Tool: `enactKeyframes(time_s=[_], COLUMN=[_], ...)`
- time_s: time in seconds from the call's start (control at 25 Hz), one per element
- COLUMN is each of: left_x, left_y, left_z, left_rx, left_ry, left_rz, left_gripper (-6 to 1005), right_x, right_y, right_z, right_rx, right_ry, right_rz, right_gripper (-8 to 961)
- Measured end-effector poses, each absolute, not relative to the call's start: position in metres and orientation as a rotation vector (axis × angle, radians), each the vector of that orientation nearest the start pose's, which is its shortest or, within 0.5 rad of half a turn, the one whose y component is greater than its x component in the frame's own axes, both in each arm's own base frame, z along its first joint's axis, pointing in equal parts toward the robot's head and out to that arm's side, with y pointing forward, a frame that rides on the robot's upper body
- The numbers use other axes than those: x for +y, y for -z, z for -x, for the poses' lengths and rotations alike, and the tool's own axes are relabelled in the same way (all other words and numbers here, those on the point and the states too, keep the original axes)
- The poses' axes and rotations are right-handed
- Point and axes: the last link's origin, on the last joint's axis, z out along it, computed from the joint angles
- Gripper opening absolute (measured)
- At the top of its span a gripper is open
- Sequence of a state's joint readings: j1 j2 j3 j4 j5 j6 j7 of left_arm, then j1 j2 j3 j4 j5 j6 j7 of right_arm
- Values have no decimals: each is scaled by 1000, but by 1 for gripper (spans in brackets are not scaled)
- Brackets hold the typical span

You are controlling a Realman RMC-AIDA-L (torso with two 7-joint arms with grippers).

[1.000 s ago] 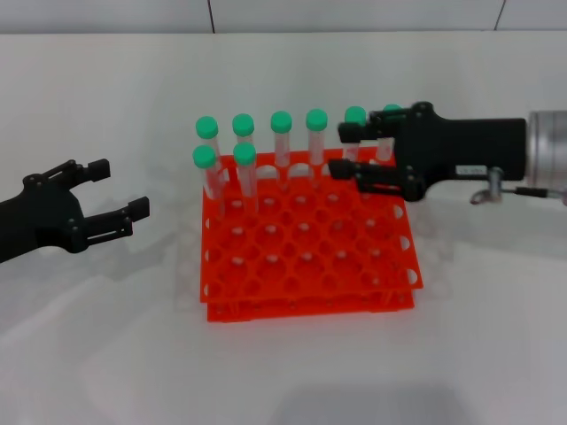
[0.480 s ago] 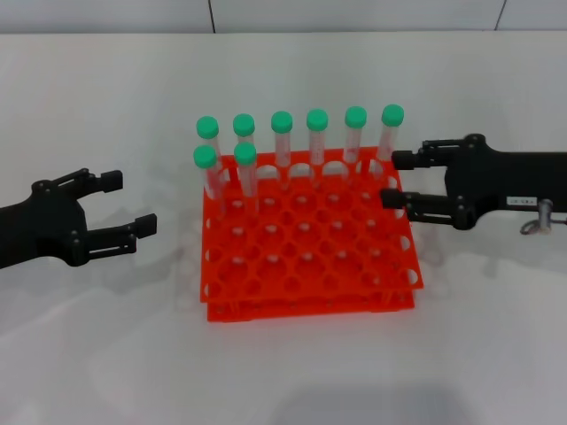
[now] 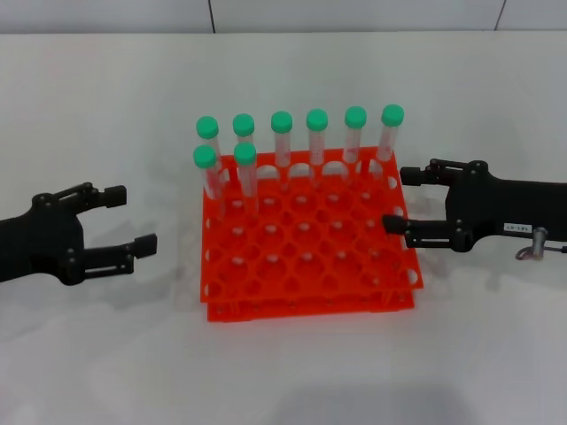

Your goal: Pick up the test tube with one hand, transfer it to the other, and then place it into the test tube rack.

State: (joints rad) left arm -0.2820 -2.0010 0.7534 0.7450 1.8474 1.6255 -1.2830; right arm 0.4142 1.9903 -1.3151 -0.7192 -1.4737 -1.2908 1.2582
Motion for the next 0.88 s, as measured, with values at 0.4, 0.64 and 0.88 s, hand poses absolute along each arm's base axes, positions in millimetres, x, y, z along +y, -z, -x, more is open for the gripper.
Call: enactKeyframes(time_s=[0.4, 0.64, 0.88], left_x=[272, 272, 273], left_y=[-44, -45, -48], left_z=[317, 317, 320], left_rx=[-581, -582, -601], left_ry=[640, 644, 638], left_rz=[2700, 2699, 2672], left_gripper=[893, 893, 893], right_x=[330, 329, 326], right_y=[23, 24, 25], right_z=[-249, -251, -252], right_rx=[378, 383, 382], right_ry=[-657, -655, -659], right_rz=[2720, 2725, 2730], right_gripper=[770, 769, 769])
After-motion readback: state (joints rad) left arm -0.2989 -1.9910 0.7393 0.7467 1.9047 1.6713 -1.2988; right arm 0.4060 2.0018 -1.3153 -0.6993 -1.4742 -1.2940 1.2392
